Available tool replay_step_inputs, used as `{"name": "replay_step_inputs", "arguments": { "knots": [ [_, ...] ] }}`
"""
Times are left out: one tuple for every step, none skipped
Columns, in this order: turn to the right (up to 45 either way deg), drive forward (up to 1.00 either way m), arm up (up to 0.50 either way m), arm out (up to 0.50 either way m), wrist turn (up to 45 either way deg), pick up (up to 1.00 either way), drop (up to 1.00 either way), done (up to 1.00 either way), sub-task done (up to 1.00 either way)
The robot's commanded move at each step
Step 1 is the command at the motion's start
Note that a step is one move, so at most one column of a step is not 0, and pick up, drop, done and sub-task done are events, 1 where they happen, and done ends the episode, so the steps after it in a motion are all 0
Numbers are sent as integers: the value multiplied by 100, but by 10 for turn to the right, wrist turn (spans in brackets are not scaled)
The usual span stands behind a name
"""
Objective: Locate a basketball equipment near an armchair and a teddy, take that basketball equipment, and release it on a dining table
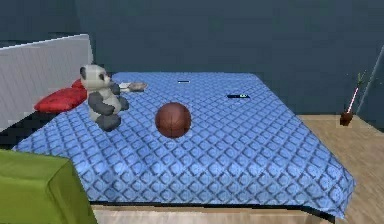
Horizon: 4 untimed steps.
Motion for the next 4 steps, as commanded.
{"name": "replay_step_inputs", "arguments": {
  "knots": [
    [0,30,0,0,0,0,0,0,0],
    [-450,0,0,0,0,0,0,0,0],
    [-450,0,0,0,0,0,0,0,0],
    [0,0,50,0,0,0,0,0,0]
  ]
}}
